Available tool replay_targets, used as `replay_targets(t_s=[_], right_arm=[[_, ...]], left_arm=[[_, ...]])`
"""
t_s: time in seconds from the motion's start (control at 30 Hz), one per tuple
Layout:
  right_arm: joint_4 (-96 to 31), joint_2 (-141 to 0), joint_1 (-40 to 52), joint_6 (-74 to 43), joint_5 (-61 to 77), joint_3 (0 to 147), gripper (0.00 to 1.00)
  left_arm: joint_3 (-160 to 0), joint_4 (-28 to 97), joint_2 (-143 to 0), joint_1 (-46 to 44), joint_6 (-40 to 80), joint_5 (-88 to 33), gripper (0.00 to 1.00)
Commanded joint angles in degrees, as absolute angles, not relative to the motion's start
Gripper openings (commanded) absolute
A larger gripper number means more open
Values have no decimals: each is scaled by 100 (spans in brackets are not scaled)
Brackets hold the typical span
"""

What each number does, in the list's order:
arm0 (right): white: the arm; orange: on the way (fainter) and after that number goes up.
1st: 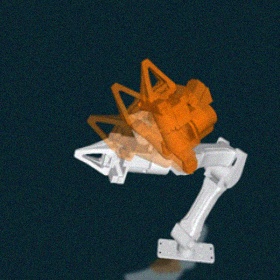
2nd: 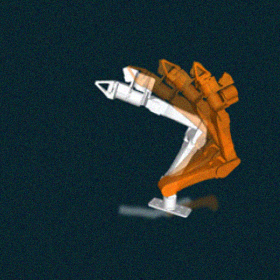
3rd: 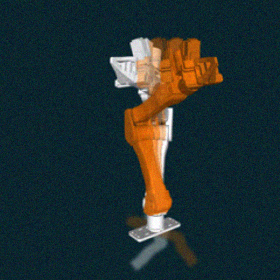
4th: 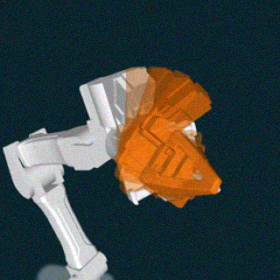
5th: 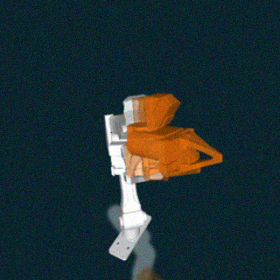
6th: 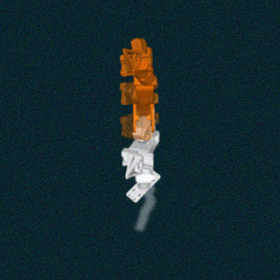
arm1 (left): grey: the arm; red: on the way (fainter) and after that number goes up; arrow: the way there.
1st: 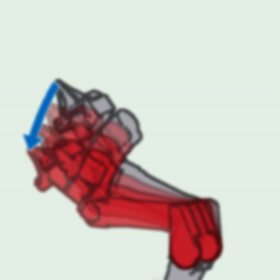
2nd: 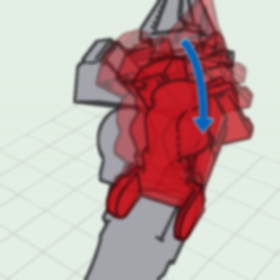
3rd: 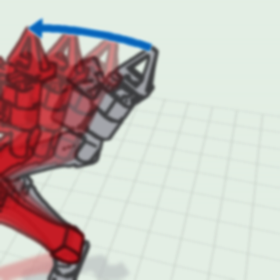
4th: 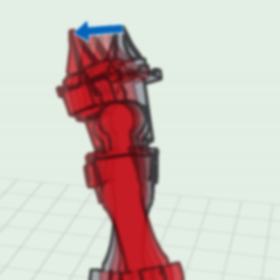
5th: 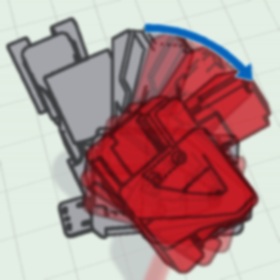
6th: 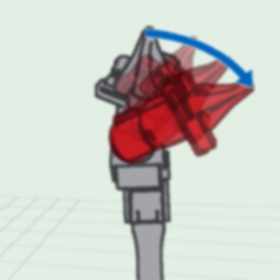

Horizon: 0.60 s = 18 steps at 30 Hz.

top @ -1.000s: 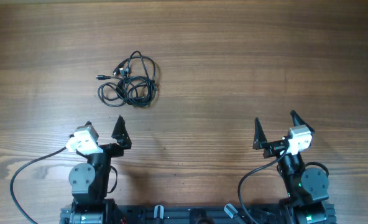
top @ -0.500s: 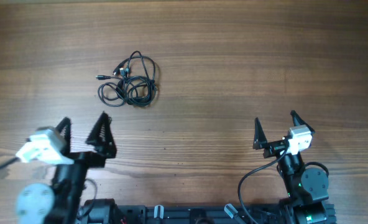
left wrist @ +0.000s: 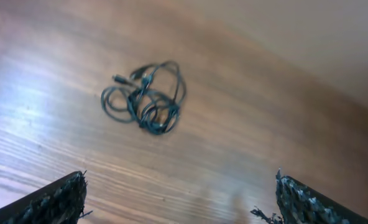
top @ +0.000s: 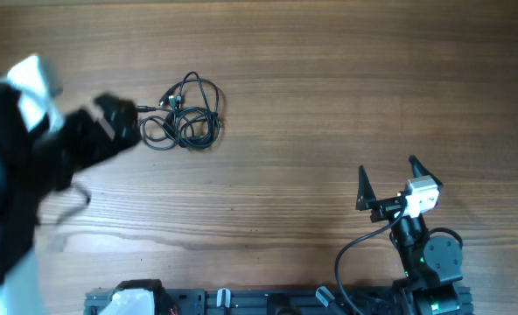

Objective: Untangle cables
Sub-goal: 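Move the left gripper forward over the black cable bundle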

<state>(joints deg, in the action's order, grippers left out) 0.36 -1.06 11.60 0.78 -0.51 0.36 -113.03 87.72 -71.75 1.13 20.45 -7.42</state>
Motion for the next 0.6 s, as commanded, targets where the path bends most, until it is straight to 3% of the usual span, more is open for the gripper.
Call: replay_targets(t_s=[0.0, 0.03, 0.07, 0.1, 0.17, 0.3, 0.57], right_arm=[[51, -80, 1173, 137, -150, 30, 100], [51, -80, 1173, 137, -150, 30, 100], [51, -80, 1173, 134, -150, 30, 100], [51, -80, 1173, 134, -150, 30, 100], [51, -80, 1173, 134, -150, 30, 100], [51, -80, 1173, 134, -150, 30, 100], [51, -80, 1173, 137, -150, 30, 100]], left_arm=[[-11369, 8814, -8097, 102, 2016, -810, 100], [-11369, 8801, -8315, 102, 2018, -812, 100], [-11369, 8796, -8545, 102, 2021, -849, 91], [-11369, 8805, -8709, 102, 2018, -875, 69], [-11358, 8995, -9109, 99, 2023, -932, 4], [-11303, 9518, -9723, -38, 1975, -849, 4], [-10294, 8547, -9769, -176, 1979, -215, 4]])
